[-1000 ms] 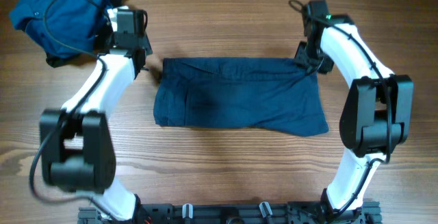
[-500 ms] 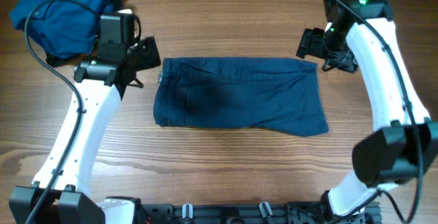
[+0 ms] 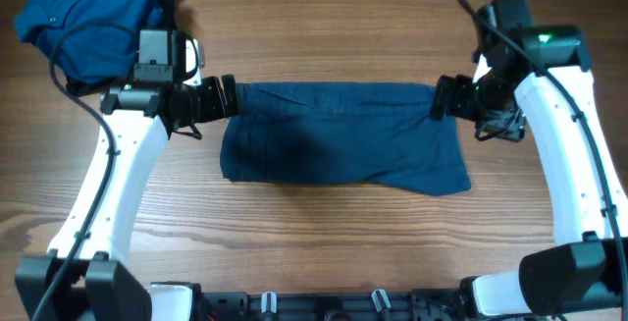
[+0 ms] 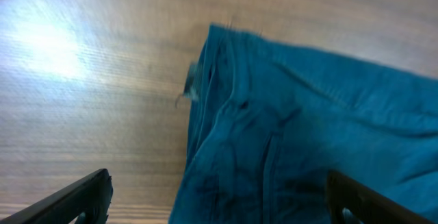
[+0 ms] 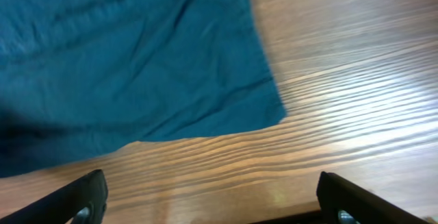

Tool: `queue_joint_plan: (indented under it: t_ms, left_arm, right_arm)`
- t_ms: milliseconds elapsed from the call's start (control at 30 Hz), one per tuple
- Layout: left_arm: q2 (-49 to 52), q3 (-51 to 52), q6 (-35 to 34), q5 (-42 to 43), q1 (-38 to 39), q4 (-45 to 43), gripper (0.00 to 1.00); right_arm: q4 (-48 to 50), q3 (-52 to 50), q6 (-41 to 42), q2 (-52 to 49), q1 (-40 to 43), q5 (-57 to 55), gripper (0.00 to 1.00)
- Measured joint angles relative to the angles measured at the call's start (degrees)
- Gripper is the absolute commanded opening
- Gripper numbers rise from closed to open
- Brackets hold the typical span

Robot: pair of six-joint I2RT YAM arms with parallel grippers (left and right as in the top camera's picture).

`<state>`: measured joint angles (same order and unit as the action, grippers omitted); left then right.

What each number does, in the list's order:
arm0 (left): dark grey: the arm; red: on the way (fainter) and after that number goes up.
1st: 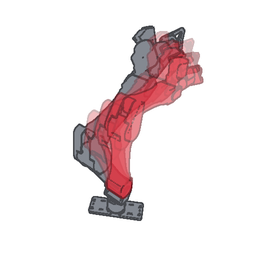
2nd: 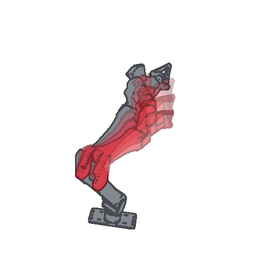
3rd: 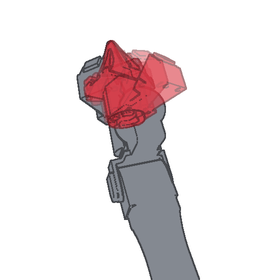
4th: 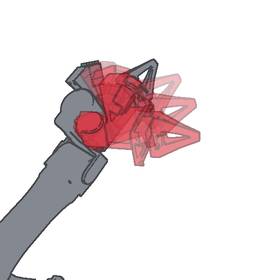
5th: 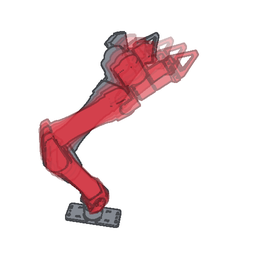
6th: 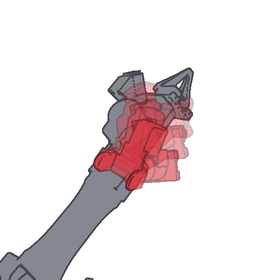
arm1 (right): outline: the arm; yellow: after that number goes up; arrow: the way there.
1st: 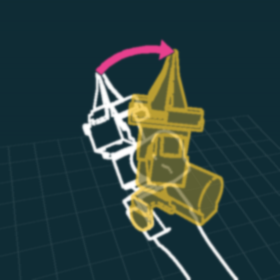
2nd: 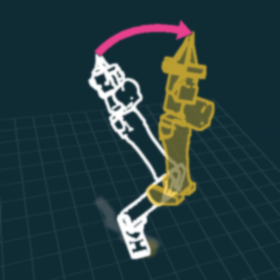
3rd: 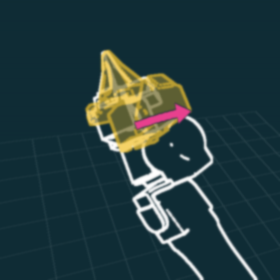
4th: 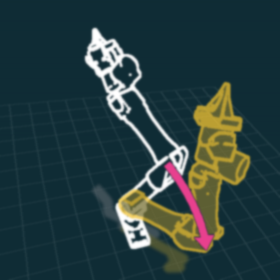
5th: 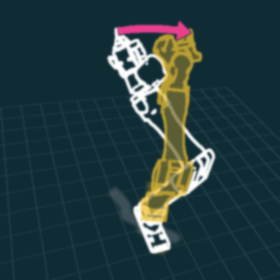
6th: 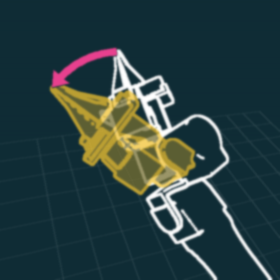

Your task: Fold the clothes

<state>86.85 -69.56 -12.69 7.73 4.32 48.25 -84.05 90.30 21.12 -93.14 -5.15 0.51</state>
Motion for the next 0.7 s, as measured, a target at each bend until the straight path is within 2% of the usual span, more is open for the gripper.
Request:
queue_joint_plan:
  t_ms: [267, 567, 700]
  left_arm:
    - [6.4, 1.73, 2.34, 7.19, 0.0, 0.22, 1.0]
    - [14.67, 1.75, 5.38, 10.82, 0.0, -0.63, 1.0]
    - [18.16, 1.75, 6.01, 10.82, -0.46, -1.88, 1.0]
  right_arm:
    - [6.84, -10.43, -0.96, 0.0, 0.0, 4.0, 0.97]
    - [7.48, -12.2, -1.66, 0.0, 0.0, 5.38, 0.96]
    - [7.52, -12.2, -2.84, 0.0, 0.0, 7.32, 0.92]
